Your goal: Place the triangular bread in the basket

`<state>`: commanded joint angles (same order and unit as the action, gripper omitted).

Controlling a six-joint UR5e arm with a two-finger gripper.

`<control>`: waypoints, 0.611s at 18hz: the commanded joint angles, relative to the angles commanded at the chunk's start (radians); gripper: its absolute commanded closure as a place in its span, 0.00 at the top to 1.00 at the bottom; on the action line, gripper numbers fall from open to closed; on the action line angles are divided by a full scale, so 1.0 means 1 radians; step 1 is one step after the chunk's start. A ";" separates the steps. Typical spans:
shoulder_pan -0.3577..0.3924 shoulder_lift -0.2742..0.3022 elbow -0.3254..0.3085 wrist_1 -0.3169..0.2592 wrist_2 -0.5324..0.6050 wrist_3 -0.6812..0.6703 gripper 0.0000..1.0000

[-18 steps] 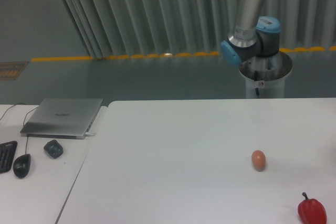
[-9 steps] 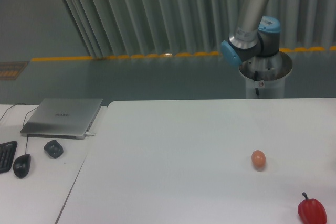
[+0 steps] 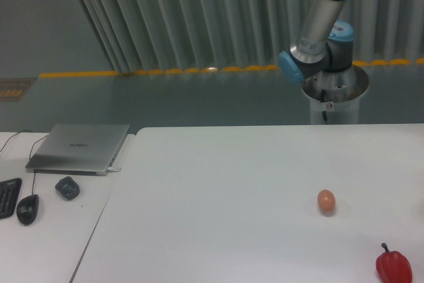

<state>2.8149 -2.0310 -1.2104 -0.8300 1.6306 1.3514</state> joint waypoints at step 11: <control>-0.009 -0.081 0.028 0.054 -0.002 0.006 0.00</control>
<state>2.8057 -2.1122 -1.1827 -0.7762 1.6291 1.3576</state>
